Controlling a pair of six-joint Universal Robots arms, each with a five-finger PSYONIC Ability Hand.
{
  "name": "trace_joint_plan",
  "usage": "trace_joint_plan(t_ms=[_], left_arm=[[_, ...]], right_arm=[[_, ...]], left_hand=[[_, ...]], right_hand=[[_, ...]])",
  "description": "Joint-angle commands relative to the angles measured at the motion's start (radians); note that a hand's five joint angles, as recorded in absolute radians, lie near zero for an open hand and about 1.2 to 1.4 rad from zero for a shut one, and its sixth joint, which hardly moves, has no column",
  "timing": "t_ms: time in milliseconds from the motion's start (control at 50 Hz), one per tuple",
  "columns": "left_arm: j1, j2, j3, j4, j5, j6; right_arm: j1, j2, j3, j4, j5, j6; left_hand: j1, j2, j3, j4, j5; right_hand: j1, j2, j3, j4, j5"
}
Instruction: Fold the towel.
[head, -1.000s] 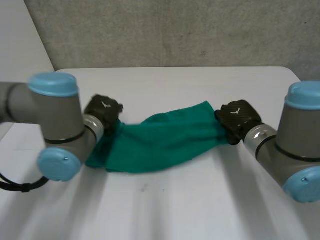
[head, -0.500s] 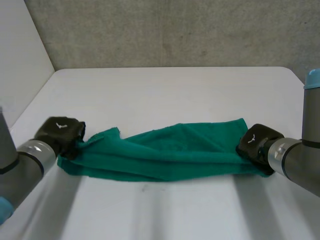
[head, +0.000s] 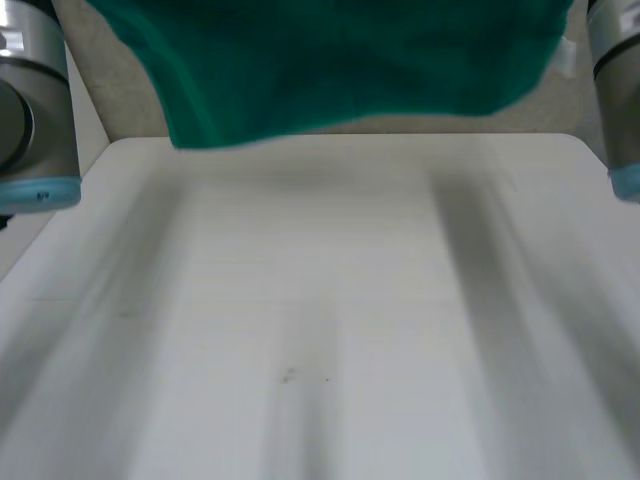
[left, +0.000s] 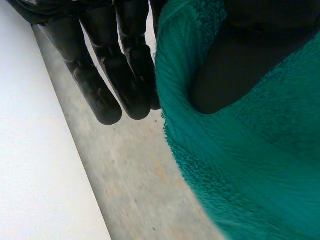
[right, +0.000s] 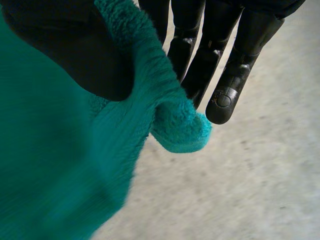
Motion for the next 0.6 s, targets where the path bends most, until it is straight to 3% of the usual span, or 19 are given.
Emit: trace_joint_plan(t_ms=[20,360,480,520,600], left_arm=[[0.021,-0.022,-0.215,-0.062,0.012,-0.058],[0.02,-0.101,-0.631,-0.101,0.014,-0.057],[0.038,0.003,-0.715,-0.251,0.014,-0.053],[0.066,0.056,-0.734,-0.361,0.014,-0.031],[0.09,0.13,-0.744,-0.556,0.018,0.066]], right_arm=[[0.0,0.03,0.149,0.16,-0.077,-0.016],[-0.026,0.162,0.487,0.285,-0.091,-0.02],[-0.048,0.125,0.542,0.374,-0.091,-0.083],[-0.054,0.081,0.557,0.424,-0.091,-0.141],[-0.121,-0.024,0.632,0.613,-0.089,-0.383]], left_hand=[[0.271,0.2,0.205,0.201,0.257],[0.271,0.2,0.205,0.201,0.257],[0.271,0.2,0.205,0.201,0.257],[0.271,0.2,0.205,0.201,0.257],[0.271,0.2,0.205,0.201,0.257]], right_hand=[[0.426,0.22,0.22,0.208,0.23],[0.426,0.22,0.22,0.208,0.23],[0.426,0.22,0.22,0.208,0.23],[0.426,0.22,0.22,0.208,0.23],[0.426,0.22,0.22,0.208,0.23]])
